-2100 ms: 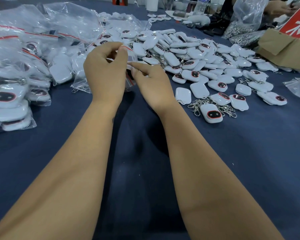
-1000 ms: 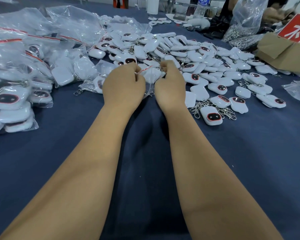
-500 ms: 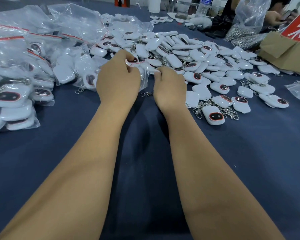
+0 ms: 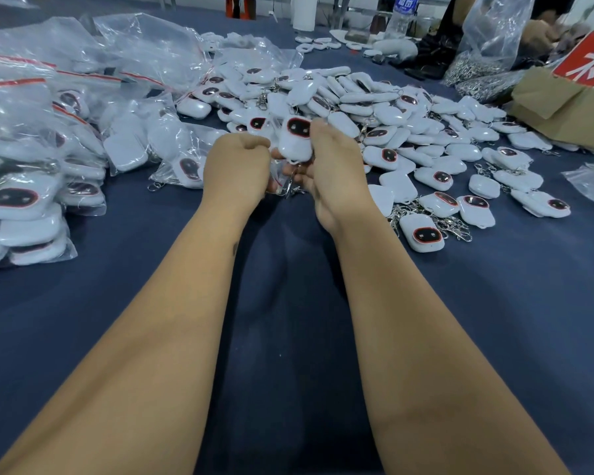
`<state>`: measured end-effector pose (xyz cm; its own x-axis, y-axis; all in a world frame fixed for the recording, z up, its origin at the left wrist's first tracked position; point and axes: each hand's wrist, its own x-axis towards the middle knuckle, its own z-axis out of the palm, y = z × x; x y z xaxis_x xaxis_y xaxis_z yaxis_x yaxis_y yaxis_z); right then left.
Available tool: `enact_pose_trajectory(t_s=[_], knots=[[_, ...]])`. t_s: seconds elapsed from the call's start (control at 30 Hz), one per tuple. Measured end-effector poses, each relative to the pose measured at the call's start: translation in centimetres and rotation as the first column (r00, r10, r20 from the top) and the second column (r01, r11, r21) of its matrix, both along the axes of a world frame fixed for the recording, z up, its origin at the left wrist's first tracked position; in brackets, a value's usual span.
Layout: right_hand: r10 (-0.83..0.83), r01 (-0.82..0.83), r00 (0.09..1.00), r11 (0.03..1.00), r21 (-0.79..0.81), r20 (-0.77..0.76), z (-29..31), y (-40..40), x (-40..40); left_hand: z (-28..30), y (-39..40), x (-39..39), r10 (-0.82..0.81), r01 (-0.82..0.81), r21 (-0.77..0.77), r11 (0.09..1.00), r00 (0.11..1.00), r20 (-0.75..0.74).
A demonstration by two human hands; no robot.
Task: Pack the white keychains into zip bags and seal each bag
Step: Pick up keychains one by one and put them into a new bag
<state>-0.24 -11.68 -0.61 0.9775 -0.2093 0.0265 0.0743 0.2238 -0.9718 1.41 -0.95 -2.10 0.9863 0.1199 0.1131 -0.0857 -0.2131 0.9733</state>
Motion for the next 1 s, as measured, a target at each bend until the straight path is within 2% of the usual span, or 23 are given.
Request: enact_pose_trajectory(t_s=[0.1,0.2,0.4,0.5,0.7,0.9,1.0], knots=[[0.115,-0.115,0.993,0.993,-0.012,0.006,-0.3,0.0,0.1,0.2,-0.1,0.1,0.031,-0.033,-0.114,0.993,0.999,-0.024],[0.135,-0.130,0.990,0.986,-0.107,0.044,-0.7,-0.1,0.1,0.7,-0.2,-0.4,0.045,-0.054,-0.230,0.972,0.998,-0.046],[0.133,-0.111,0.987,0.971,-0.211,0.091,-1.5,0.4,0.1,0.1,-0.6,-0.7,0.017,-0.013,-0.105,0.994,0.999,0.037],[0.120,-0.098,0.988,0.973,-0.209,0.094,-1.4,0.5,-0.1,0.1,-0.5,-0.7,0.015,-0.012,-0.129,0.992,1.000,0.025],[-0.024,0.024,1.000,0.973,-0.230,0.005,-1.5,1.1,-0.1,-0.4,-0.3,-0.5,-0.014,0.017,-0.046,0.999,0.997,0.074],[0.026,-0.013,0.999,0.960,-0.279,0.045,-1.6,1.0,-0.2,-0.4,-0.7,-0.9,0.032,-0.030,-0.017,0.999,0.997,0.072],[0.050,-0.035,0.997,0.969,-0.244,0.056,-1.5,0.6,0.0,-0.4,-0.7,-0.9,0.031,-0.030,-0.020,0.999,0.998,0.063]])
